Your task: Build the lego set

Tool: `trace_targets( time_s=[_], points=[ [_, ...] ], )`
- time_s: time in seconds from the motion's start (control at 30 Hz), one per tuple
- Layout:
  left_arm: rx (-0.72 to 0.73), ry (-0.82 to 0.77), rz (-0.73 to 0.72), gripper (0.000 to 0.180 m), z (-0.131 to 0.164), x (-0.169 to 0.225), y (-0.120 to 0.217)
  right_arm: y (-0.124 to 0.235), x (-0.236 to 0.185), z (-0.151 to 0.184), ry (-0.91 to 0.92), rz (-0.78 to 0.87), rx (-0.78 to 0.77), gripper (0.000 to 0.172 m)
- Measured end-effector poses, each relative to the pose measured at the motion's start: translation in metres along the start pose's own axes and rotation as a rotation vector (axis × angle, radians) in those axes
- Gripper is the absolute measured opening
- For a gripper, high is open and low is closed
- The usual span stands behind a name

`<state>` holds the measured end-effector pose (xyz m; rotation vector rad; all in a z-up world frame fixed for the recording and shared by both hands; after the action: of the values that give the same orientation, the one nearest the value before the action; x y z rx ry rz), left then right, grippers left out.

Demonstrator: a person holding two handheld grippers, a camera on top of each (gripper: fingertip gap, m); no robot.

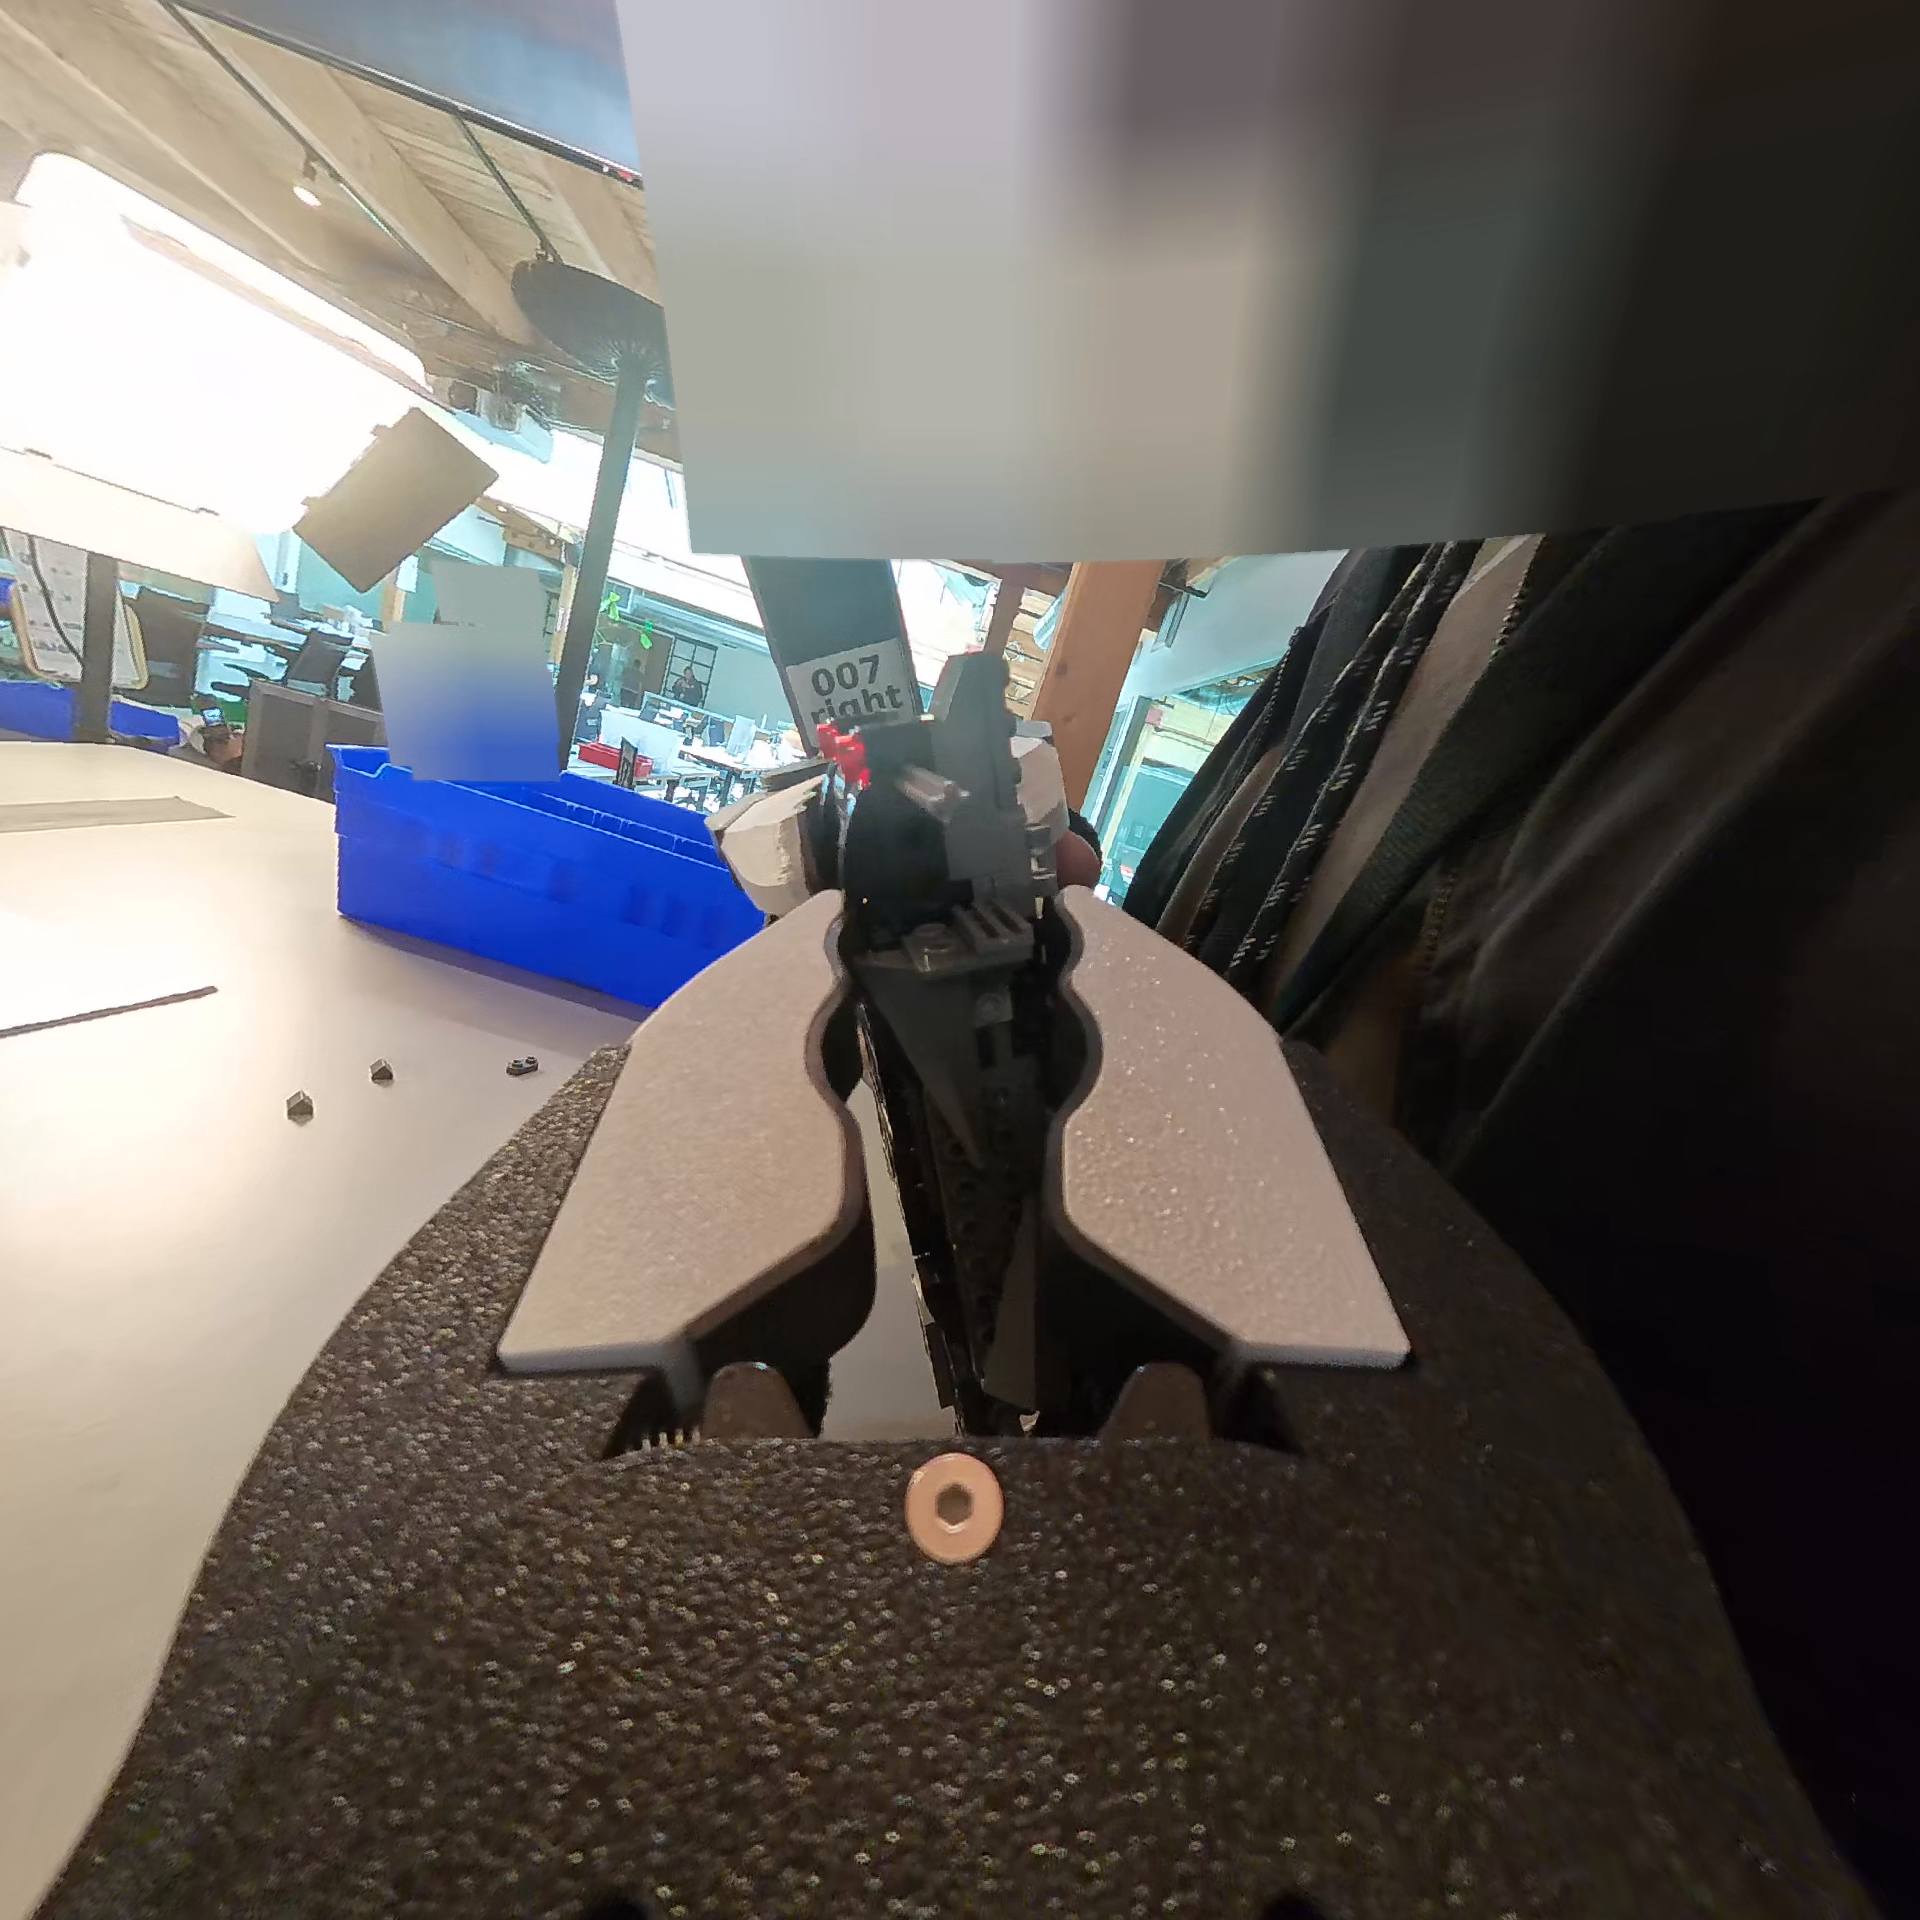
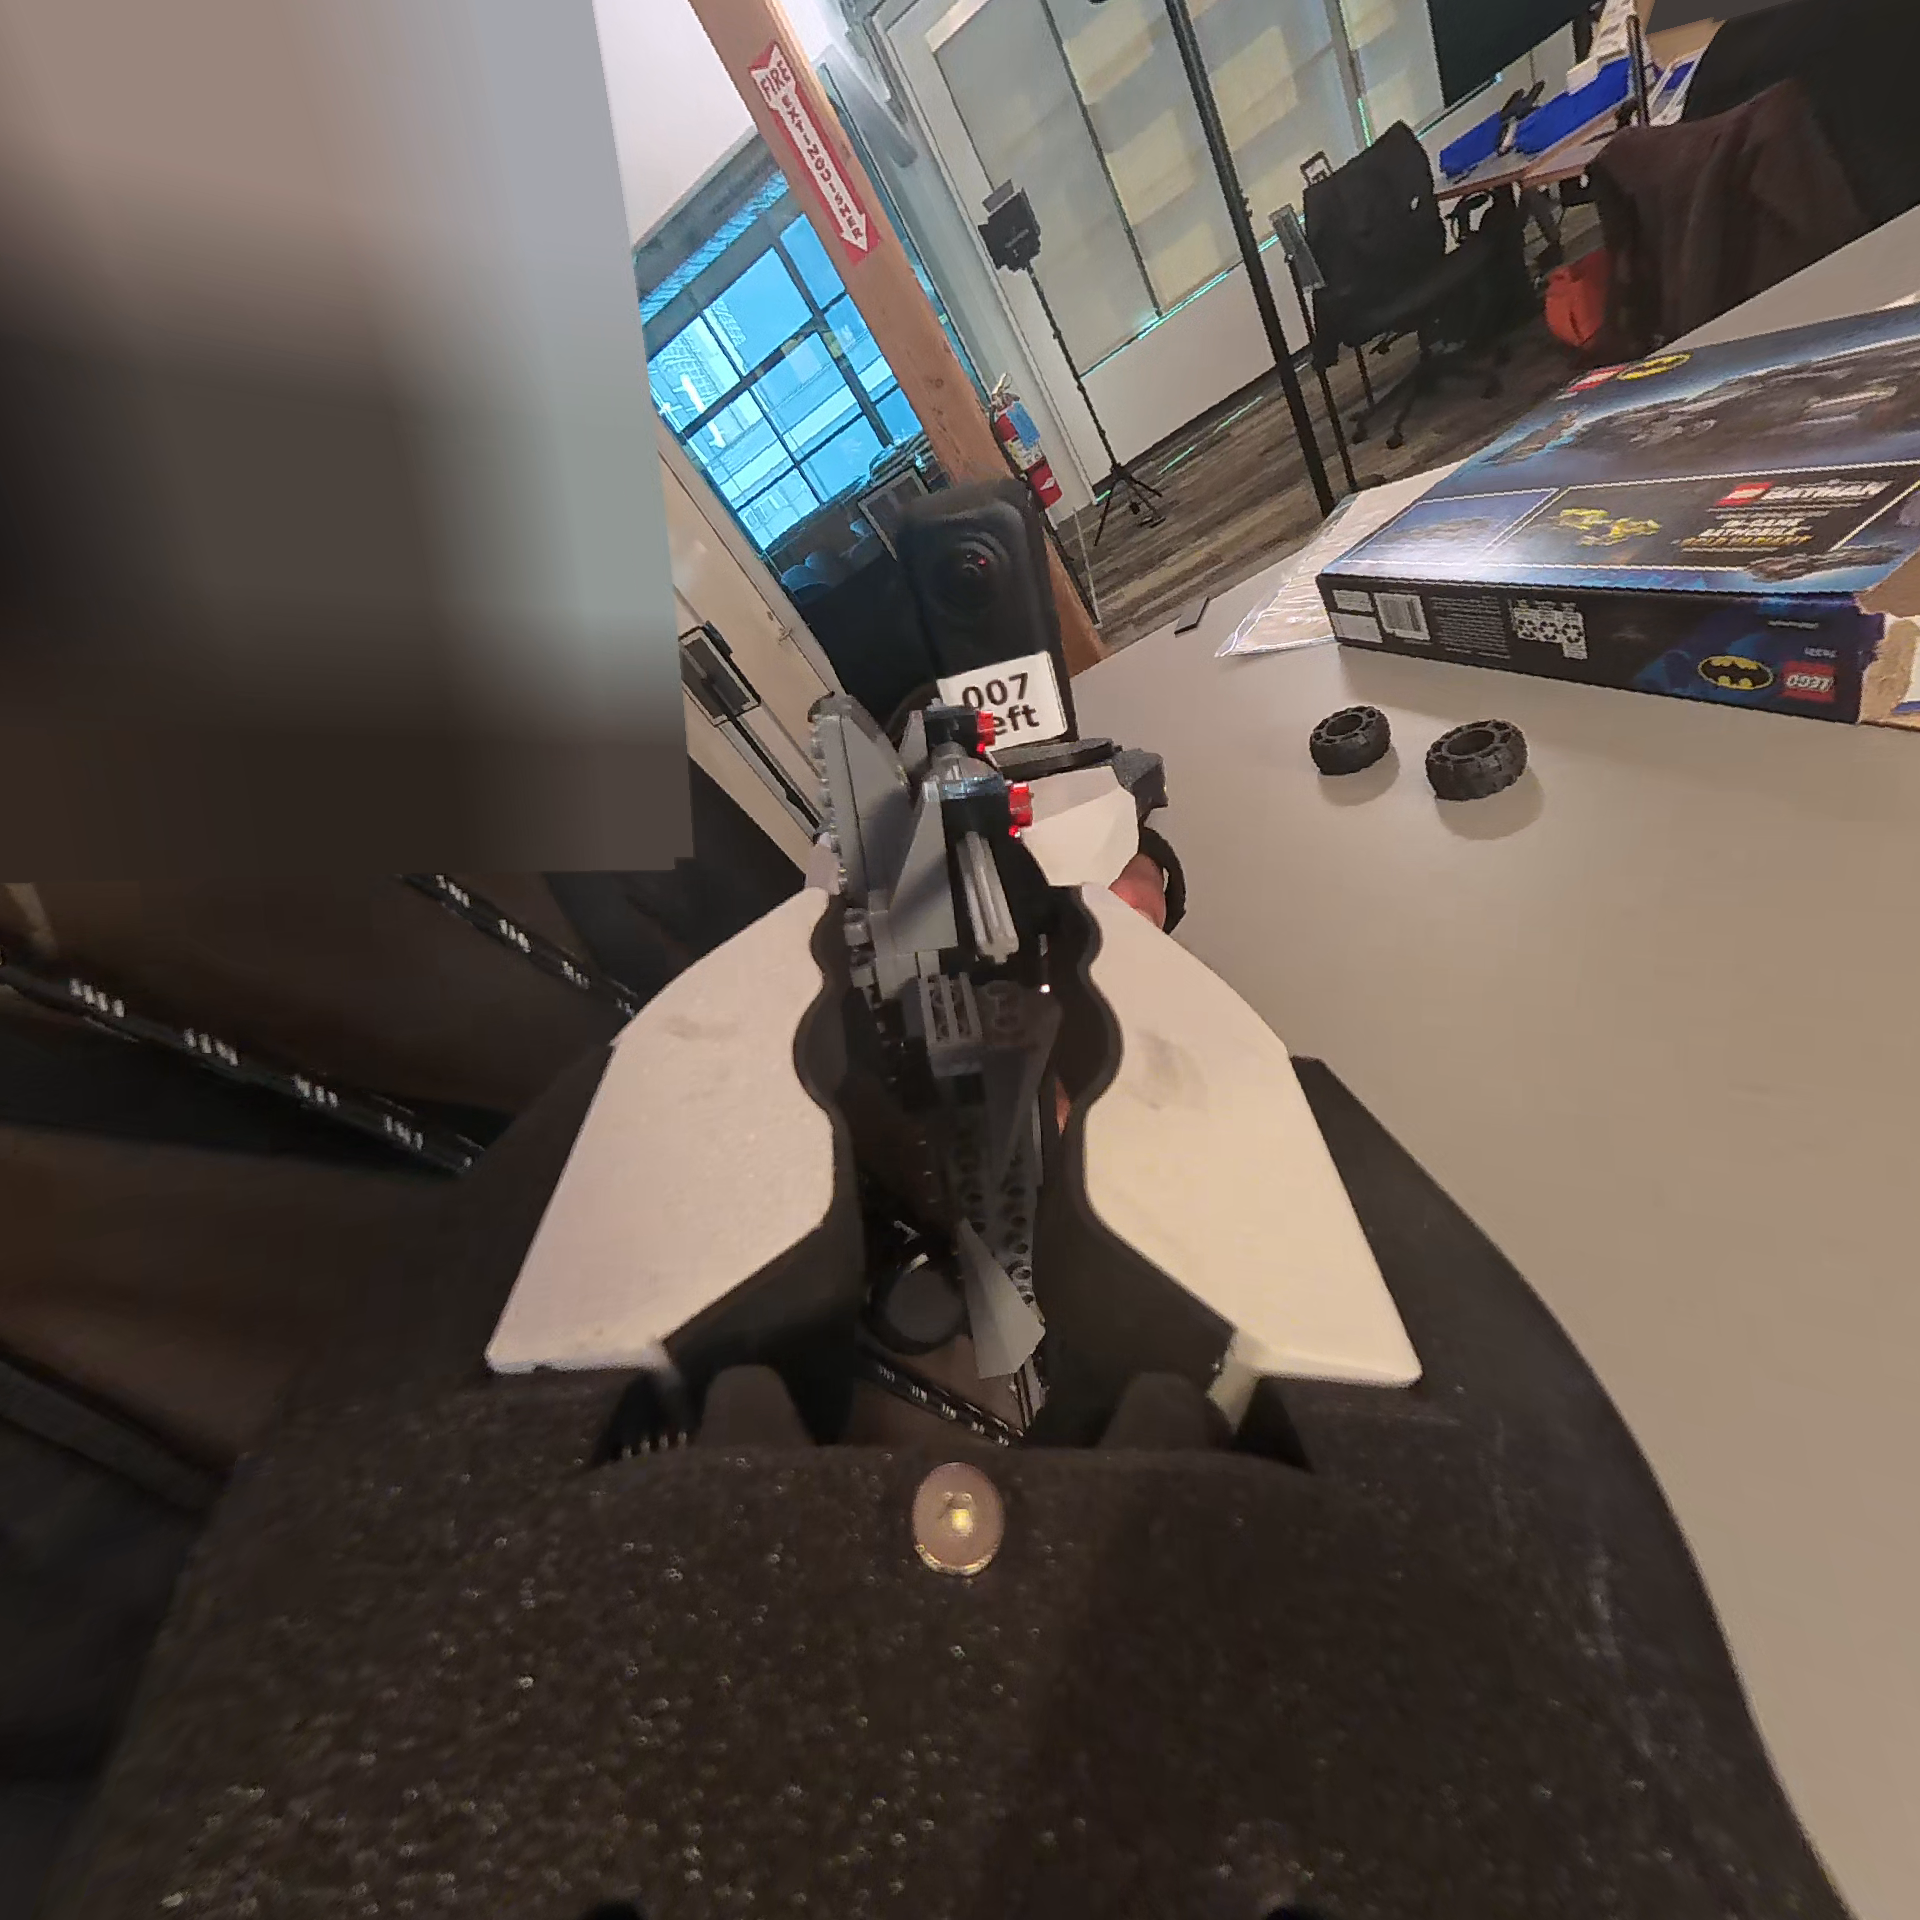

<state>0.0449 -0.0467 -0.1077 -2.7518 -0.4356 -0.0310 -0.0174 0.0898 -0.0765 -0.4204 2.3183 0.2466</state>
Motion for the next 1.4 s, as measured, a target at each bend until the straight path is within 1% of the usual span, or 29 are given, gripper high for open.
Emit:
trace_targets(
  time_s=[0.23,0.4,0.67,0.7,0.77,0.8,0.97,1.4],
  points=[
    [0.001,0.009,0.022,0.034,0.000,0.004,0.001,0.000,-0.001,0.003,0.003,-0.033,-0.013,0.037],
    [0.008,0.031,0.012,0.034,0.002,0.004,0.000,0.000,0.000,0.003,-0.009,-0.039,-0.009,0.037],
    [0.001,0.136,-0.052,0.035,0.008,-0.013,-0.005,0.008,0.016,0.000,-0.069,0.015,0.074,0.038],
    [-0.005,0.138,-0.067,0.036,0.008,-0.015,-0.005,0.008,0.017,0.000,-0.072,0.026,0.081,0.037],
    [-0.036,0.157,-0.091,0.046,0.009,-0.018,-0.007,0.008,0.020,0.000,-0.044,0.082,0.079,0.037],
    [-0.047,0.166,-0.095,0.047,0.010,-0.019,-0.007,0.008,0.021,0.000,-0.035,0.096,0.077,0.037],
    [-0.072,0.144,-0.126,0.038,0.008,-0.023,-0.004,0.005,0.022,-0.001,-0.049,0.085,0.090,0.037],
    [-0.018,0.197,-0.145,0.038,-0.004,-0.021,0.008,-0.012,0.021,-0.002,-0.077,0.037,0.180,0.037]
  ],
)
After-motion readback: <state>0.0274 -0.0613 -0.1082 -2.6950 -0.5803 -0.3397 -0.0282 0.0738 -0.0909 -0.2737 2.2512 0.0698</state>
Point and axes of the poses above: each gripper's, where its closed fingertips meet, y back along the fingers, z out of its underside, x = y × z across the jaws, the point moved 8 cm from there along y, back along the fingers, and after that the axes turned 14 degrees about -y, right-handed, at the moved point
